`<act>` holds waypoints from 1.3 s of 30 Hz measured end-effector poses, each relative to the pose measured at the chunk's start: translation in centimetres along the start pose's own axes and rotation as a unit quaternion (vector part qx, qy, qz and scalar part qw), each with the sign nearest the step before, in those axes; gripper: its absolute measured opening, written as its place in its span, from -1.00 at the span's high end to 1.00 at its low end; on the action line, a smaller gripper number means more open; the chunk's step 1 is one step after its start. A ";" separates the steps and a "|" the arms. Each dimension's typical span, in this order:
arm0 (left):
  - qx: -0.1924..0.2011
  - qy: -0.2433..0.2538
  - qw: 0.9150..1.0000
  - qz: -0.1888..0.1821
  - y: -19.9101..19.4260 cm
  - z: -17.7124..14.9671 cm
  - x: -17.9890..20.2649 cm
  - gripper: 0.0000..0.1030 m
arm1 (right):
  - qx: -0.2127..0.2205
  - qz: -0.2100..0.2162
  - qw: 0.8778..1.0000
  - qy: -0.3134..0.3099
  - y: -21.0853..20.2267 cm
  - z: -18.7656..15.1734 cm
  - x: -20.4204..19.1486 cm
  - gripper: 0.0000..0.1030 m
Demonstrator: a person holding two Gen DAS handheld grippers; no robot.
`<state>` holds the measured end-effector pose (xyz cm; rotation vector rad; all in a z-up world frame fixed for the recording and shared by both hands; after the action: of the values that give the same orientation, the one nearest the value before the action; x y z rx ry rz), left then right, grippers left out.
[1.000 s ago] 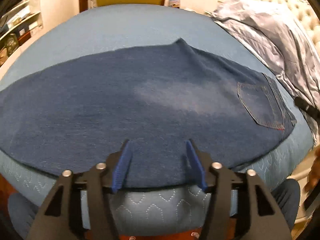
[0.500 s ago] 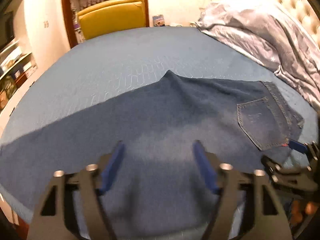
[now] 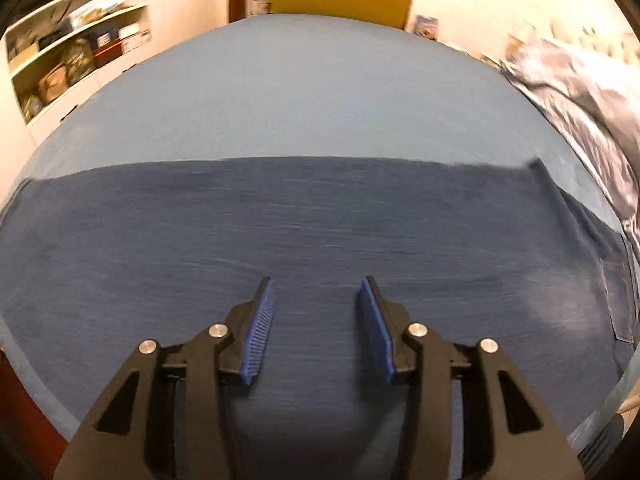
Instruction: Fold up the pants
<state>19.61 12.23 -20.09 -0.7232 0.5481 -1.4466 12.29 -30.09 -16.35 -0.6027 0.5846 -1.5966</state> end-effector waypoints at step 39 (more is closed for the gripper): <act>0.034 -0.019 0.984 0.175 -4.4 -1.8 -24.9 0.15 | -0.010 0.145 0.986 -0.081 0.7 0.5 -30.0 -0.42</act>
<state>13.56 36.84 -20.33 -0.5654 0.5631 -1.1159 16.00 -0.38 -17.92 -0.6247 0.5411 -1.2569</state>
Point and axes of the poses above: each gripper's, at about its wrist camera, not at the fingertips, and y roughly the way its jaws point, x to its right, z to its top, the point moved 8 cm from there along y, roughly the way its jaws point, and after that the axes turned 7 degrees about x, right-handed, at the moved point
